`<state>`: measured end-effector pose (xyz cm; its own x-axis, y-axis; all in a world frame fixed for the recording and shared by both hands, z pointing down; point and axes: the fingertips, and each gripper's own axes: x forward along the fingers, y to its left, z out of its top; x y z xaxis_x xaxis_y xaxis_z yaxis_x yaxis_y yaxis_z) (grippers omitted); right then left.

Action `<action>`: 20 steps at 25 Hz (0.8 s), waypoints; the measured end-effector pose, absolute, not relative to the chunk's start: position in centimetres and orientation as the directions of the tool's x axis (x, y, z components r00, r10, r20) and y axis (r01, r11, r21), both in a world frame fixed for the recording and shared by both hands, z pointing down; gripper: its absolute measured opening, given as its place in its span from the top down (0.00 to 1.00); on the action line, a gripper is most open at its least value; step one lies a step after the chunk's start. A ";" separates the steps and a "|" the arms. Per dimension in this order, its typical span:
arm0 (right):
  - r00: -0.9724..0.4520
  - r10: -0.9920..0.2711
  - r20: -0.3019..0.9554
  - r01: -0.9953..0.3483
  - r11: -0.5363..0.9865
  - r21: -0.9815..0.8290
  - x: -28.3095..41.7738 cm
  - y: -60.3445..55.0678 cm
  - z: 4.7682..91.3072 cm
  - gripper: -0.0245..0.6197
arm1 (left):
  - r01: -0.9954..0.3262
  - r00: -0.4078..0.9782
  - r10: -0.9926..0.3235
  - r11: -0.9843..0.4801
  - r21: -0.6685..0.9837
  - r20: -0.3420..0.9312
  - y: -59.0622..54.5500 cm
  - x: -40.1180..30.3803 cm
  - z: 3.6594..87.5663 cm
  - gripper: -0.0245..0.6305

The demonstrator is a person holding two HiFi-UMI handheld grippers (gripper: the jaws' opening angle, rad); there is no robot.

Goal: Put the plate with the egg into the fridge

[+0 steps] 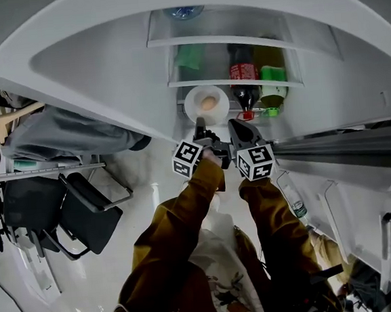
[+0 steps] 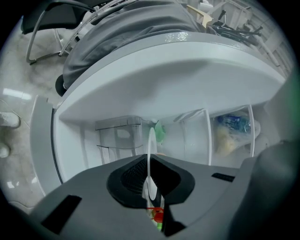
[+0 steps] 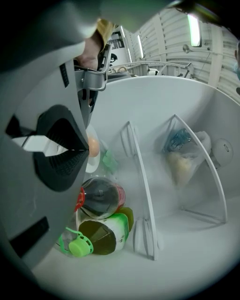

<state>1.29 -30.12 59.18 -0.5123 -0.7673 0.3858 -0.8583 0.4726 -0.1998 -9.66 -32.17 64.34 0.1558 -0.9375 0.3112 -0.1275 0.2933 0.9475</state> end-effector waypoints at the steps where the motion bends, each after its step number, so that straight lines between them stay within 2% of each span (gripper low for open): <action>1: -0.511 -0.768 0.386 -0.859 0.471 -0.200 1.4 -30.1 59.2 0.95 | -0.130 0.152 -0.938 0.294 0.947 0.312 -32.3 -9.8 64.4 0.93; 20: -0.506 -0.773 0.383 -0.863 0.459 -0.213 1.2 -30.3 59.7 0.95 | -0.127 0.132 -0.943 0.291 0.948 0.306 -34.3 -10.7 64.4 0.93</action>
